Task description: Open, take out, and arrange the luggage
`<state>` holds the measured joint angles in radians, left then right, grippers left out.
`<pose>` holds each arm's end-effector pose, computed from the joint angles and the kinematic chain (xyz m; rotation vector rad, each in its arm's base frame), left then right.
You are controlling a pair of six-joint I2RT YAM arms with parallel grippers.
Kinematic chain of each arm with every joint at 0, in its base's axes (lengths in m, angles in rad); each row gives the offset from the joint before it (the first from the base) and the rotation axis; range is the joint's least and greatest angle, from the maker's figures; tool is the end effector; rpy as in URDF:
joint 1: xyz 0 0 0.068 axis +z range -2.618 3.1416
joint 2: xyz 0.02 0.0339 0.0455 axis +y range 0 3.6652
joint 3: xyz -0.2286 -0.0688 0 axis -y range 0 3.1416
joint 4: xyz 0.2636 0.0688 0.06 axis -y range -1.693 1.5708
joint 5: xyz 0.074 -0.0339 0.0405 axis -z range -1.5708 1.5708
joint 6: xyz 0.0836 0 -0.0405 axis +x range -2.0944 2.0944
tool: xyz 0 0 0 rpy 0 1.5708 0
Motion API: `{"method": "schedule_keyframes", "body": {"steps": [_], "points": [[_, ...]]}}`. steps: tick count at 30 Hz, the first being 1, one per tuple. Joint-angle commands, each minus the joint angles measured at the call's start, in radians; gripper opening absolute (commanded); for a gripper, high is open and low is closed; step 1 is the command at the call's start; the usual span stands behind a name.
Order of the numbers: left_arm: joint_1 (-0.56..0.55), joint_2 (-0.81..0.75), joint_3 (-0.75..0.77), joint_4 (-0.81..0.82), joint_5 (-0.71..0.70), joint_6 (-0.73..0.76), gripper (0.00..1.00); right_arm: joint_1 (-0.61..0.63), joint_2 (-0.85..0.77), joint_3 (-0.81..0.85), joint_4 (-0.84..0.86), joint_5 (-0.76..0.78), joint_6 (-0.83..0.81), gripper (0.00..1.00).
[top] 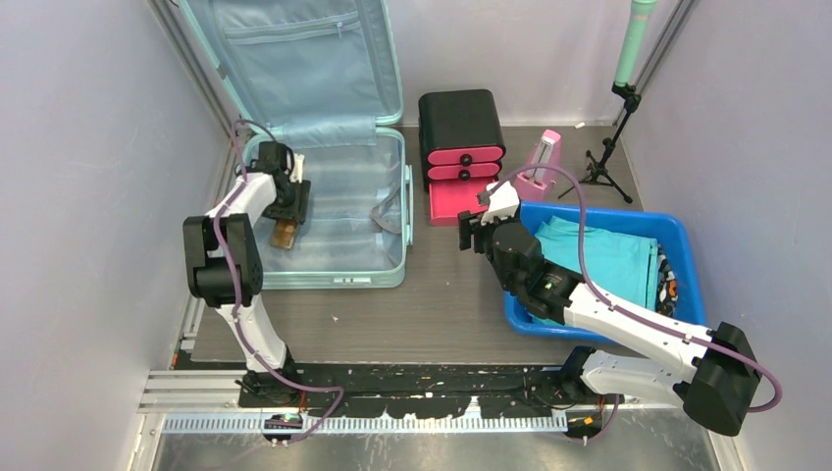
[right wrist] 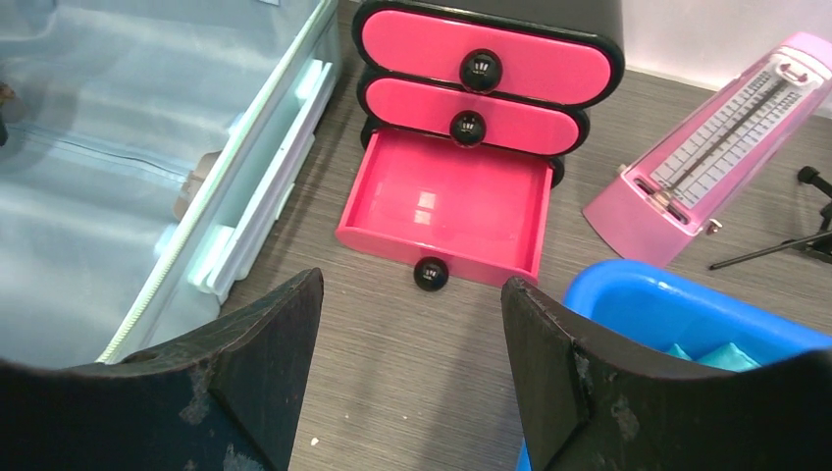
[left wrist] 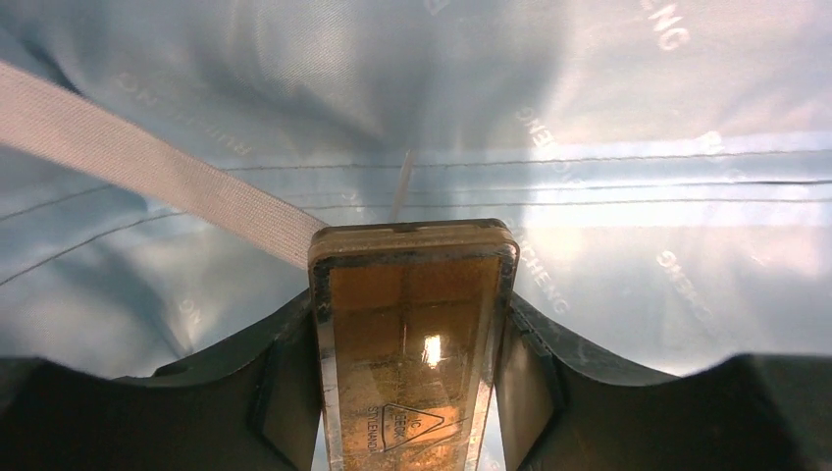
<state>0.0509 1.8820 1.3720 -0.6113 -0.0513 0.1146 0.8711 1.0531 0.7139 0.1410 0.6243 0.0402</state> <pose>0.4170 0.0255 0.1130 0.0700 2.6945 0.1198 0.2399 0.2091 0.2531 -0.2710 1.7114 0.1184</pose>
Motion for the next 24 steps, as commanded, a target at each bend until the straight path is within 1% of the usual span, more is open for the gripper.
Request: {"method": "schedule_keyframes", "body": {"steps": [1, 5, 7, 8, 9, 11, 12, 14, 16, 17, 20, 24], "points": [[-0.022, -0.118, 0.042, -0.028, 0.017, -0.041, 0.4, 0.002, -0.018, 0.005, 0.067, -0.036, 0.053, 0.72], [-0.032, -0.171, 0.055, -0.034, 0.015, -0.076, 0.41, 0.002, -0.007, 0.01, 0.063, -0.04, 0.064, 0.72], [-0.034, -0.189, 0.062, -0.035, -0.028, -0.101, 0.45, 0.002, -0.008, 0.012, 0.064, -0.054, 0.083, 0.72], [-0.034, -0.197, 0.065, -0.039, -0.048, -0.106, 0.44, 0.002, -0.01, 0.012, 0.066, -0.073, 0.091, 0.72], [-0.034, -0.207, 0.067, -0.039, -0.053, -0.12, 0.4, 0.002, -0.011, 0.012, 0.07, -0.085, 0.118, 0.72], [-0.034, -0.232, 0.065, -0.036, -0.023, -0.148, 0.32, 0.002, -0.014, 0.01, 0.079, -0.125, 0.165, 0.72], [-0.034, -0.248, 0.061, -0.029, 0.0, -0.162, 0.3, 0.002, -0.015, 0.007, 0.084, -0.15, 0.185, 0.72], [-0.034, -0.286, 0.05, -0.008, 0.076, -0.196, 0.31, 0.002, -0.019, -0.001, 0.108, -0.181, 0.258, 0.72], [-0.034, -0.327, 0.035, 0.01, 0.16, -0.254, 0.32, 0.002, -0.026, -0.023, 0.161, -0.217, 0.358, 0.72], [-0.034, -0.348, 0.028, 0.02, 0.205, -0.284, 0.32, 0.002, -0.028, -0.032, 0.217, -0.25, 0.381, 0.72], [-0.034, -0.413, -0.007, 0.077, 0.342, -0.403, 0.33, 0.002, -0.017, -0.059, 0.313, -0.312, 0.474, 0.72], [-0.041, -0.495, -0.082, 0.214, 0.52, -0.584, 0.35, 0.002, 0.021, -0.053, 0.394, -0.381, 0.533, 0.73]]}}
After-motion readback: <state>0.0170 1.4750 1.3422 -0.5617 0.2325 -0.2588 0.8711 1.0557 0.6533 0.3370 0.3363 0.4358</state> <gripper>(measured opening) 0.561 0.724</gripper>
